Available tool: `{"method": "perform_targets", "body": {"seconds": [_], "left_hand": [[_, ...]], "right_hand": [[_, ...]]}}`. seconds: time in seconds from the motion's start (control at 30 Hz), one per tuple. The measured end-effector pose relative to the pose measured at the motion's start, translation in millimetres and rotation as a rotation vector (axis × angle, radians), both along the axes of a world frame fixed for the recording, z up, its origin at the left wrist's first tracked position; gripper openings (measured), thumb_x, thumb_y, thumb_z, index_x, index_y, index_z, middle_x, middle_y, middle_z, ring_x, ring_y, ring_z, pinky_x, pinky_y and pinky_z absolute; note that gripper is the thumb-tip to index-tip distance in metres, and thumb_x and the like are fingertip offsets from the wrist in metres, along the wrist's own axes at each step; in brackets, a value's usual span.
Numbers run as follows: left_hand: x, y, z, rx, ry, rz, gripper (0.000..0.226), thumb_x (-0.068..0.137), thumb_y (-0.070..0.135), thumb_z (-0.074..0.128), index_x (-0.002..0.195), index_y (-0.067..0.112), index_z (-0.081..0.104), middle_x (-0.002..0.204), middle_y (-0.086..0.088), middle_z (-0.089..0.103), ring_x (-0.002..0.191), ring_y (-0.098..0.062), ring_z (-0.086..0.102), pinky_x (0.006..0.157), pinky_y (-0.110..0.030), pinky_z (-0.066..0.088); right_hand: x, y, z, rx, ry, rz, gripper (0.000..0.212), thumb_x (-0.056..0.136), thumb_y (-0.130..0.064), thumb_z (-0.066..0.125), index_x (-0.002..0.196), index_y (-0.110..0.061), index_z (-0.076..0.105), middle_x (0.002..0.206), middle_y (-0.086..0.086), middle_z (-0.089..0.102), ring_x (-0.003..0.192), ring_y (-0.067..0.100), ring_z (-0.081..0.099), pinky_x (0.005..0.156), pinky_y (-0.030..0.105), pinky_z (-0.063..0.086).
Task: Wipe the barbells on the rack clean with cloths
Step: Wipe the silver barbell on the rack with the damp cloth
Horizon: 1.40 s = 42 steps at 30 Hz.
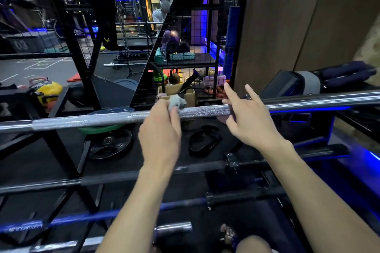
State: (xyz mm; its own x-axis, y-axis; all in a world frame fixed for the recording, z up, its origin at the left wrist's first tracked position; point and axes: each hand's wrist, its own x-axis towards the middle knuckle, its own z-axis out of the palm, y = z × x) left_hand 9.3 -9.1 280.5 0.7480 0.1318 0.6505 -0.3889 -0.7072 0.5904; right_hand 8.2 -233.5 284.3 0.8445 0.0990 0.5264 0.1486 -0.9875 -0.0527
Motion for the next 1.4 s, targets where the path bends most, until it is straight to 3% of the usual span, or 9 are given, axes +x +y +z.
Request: {"method": "perform_targets", "body": {"seconds": [0.17, 0.27, 0.33, 0.4, 0.57, 0.7, 0.9, 1.1, 1.4], "left_hand": [[-11.6, -54.4, -1.8, 0.151, 0.057, -0.326, 0.017, 0.105, 0.032, 0.049, 0.113, 0.022, 0.060, 0.091, 0.003, 0.068, 0.086, -0.028, 0.064, 0.068, -0.037, 0.042], [-12.5, -35.0, 1.5, 0.266, 0.085, -0.377, 0.019, 0.104, 0.035, 0.049, 0.117, 0.029, 0.062, 0.095, 0.006, 0.071, 0.090, -0.027, 0.064, 0.074, -0.041, 0.051], [-22.1, -13.9, -7.0, 0.253, 0.100, -0.407, 0.018, 0.103, 0.038, 0.053, 0.115, 0.033, 0.064, 0.095, 0.008, 0.072, 0.091, -0.025, 0.064, 0.076, -0.041, 0.053], [-37.0, 3.0, -22.7, 0.135, 0.162, -0.492, 0.016, 0.101, 0.039, 0.058, 0.112, 0.032, 0.066, 0.085, 0.013, 0.069, 0.082, -0.017, 0.063, 0.073, -0.035, 0.051], [-81.7, 29.0, -54.5, -0.216, 0.607, -0.874, 0.011, 0.095, 0.034, 0.067, 0.104, 0.033, 0.072, 0.083, 0.010, 0.067, 0.072, -0.008, 0.053, 0.072, -0.032, 0.045], [-128.5, 47.0, -57.0, -0.444, 0.791, -1.058, 0.024, 0.099, 0.016, 0.064, 0.121, 0.022, 0.072, 0.117, -0.005, 0.075, 0.103, -0.012, 0.065, 0.092, -0.028, 0.049], [-178.8, 64.6, -72.4, -0.519, 0.828, -1.106, 0.049, 0.084, 0.014, 0.078, 0.130, 0.017, 0.064, 0.121, -0.014, 0.071, 0.108, -0.026, 0.068, 0.091, -0.038, 0.053], [-210.8, 80.4, -79.2, -0.421, 0.720, -0.967, 0.053, 0.083, 0.006, 0.082, 0.128, 0.021, 0.059, 0.101, -0.011, 0.070, 0.085, -0.021, 0.066, 0.083, -0.030, 0.055], [-244.7, 126.2, -65.7, -0.538, 0.593, -0.722, 0.021, 0.105, 0.017, 0.055, 0.102, -0.001, 0.067, 0.081, -0.014, 0.067, 0.075, -0.020, 0.062, 0.068, -0.030, 0.055]], "right_hand": [[-11.6, -1.6, 11.5, -0.041, 0.097, 0.019, 0.087, 0.091, -0.018, 0.054, 0.163, -0.020, 0.005, 0.110, 0.001, 0.074, 0.112, 0.020, 0.063, 0.125, 0.026, -0.005], [-37.2, -0.1, 21.2, 0.095, 0.193, 0.023, 0.080, 0.097, -0.015, 0.051, 0.163, -0.027, 0.009, 0.144, -0.004, 0.059, 0.146, 0.030, 0.036, 0.121, 0.039, 0.023], [-57.4, 1.4, 19.9, 0.200, 0.139, 0.044, 0.071, 0.098, -0.015, 0.052, 0.161, -0.029, 0.022, 0.149, -0.012, 0.054, 0.127, 0.009, 0.057, 0.102, 0.038, 0.044], [-74.9, 10.3, 10.0, 0.402, 0.083, 0.076, 0.058, 0.098, -0.016, 0.057, 0.153, -0.026, 0.041, 0.141, -0.013, 0.061, 0.080, -0.009, 0.063, 0.087, 0.029, 0.047], [-127.5, 53.2, -15.8, 1.093, 0.337, 0.262, 0.063, 0.085, -0.053, 0.072, 0.138, -0.023, 0.058, 0.134, -0.006, 0.066, 0.116, -0.005, 0.062, 0.109, 0.030, 0.047], [-167.4, 74.7, -39.6, 1.018, 0.482, 0.334, 0.034, 0.090, -0.031, 0.077, 0.122, -0.021, 0.070, 0.111, -0.005, 0.075, 0.100, 0.006, 0.068, 0.095, 0.031, 0.053], [-209.9, 95.6, -57.3, 1.180, 0.466, 0.327, 0.016, 0.095, -0.018, 0.073, 0.106, -0.008, 0.071, 0.083, 0.005, 0.074, 0.066, 0.015, 0.061, 0.056, 0.030, 0.050], [-233.7, 110.1, -58.1, 1.169, 0.386, 0.327, 0.018, 0.094, -0.026, 0.073, 0.097, -0.008, 0.071, 0.068, -0.005, 0.069, 0.055, 0.003, 0.056, 0.051, 0.019, 0.042], [-239.5, 147.7, -57.4, 1.297, 0.520, 0.535, 0.082, 0.064, -0.079, 0.077, 0.101, -0.005, 0.070, 0.078, 0.005, 0.069, 0.063, 0.013, 0.059, 0.054, 0.022, 0.043]]}}
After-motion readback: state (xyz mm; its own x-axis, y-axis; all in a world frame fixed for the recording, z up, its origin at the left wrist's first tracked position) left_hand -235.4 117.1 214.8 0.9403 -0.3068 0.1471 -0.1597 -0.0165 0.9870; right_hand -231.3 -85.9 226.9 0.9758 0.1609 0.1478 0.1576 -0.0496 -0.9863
